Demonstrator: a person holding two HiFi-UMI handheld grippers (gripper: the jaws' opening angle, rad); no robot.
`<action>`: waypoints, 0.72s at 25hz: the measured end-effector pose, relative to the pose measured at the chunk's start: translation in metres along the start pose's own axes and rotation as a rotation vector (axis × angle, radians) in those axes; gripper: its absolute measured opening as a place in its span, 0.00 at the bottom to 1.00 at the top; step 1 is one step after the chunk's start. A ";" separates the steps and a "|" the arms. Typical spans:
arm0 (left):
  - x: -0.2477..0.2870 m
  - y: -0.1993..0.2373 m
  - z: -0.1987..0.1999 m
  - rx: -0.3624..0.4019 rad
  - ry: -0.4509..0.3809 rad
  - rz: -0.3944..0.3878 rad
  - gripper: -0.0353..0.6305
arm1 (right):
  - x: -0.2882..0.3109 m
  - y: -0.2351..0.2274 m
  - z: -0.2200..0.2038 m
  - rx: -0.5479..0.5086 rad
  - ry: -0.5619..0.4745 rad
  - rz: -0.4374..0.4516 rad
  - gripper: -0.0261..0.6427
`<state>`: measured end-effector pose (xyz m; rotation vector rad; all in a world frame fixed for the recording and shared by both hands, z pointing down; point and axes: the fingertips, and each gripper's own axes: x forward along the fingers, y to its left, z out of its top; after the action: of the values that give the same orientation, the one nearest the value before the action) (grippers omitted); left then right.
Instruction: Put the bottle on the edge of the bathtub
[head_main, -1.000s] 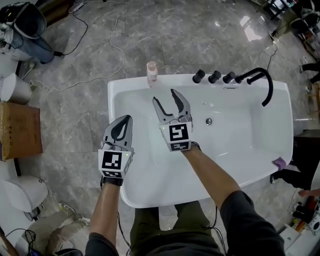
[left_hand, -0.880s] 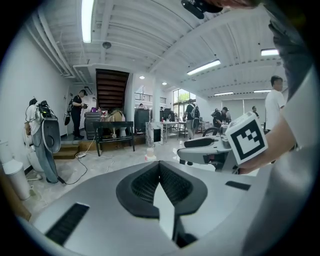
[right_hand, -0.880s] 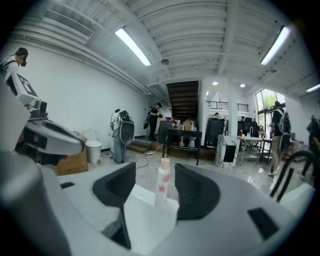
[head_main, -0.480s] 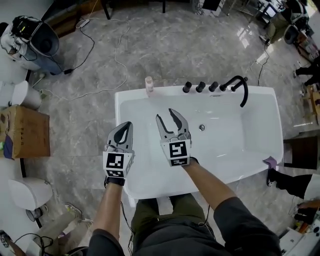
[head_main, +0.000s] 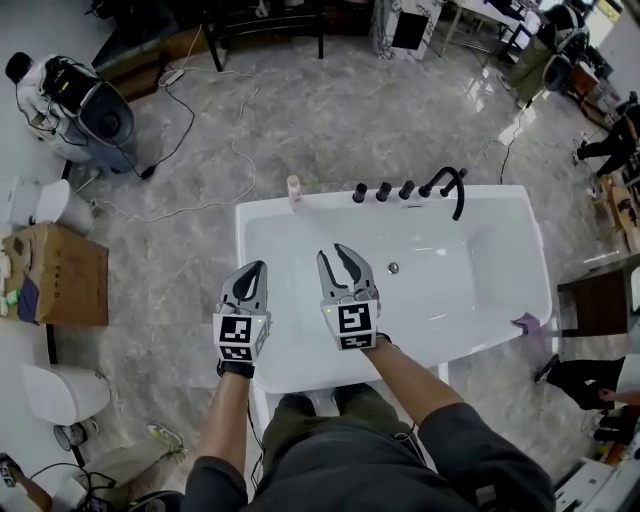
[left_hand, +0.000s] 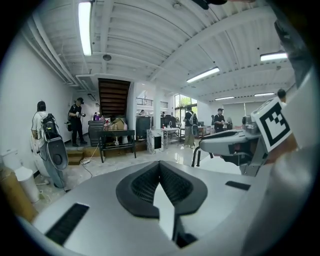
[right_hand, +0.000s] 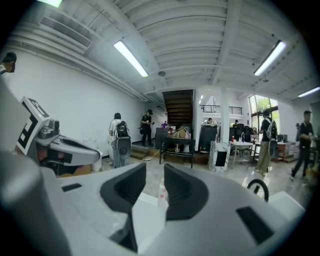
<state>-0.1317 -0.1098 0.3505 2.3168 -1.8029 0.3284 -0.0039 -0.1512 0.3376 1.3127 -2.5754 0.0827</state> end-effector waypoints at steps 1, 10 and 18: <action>-0.004 -0.003 0.003 0.003 0.000 -0.003 0.05 | -0.007 0.001 0.004 -0.003 -0.003 0.000 0.20; -0.048 -0.030 0.025 -0.020 -0.014 -0.008 0.05 | -0.071 0.004 0.029 -0.015 0.003 0.011 0.14; -0.076 -0.049 0.032 -0.023 -0.020 -0.007 0.05 | -0.123 -0.002 0.030 -0.012 0.020 0.015 0.04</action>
<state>-0.1008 -0.0360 0.2977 2.3185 -1.7984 0.2829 0.0613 -0.0601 0.2784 1.2826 -2.5654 0.0830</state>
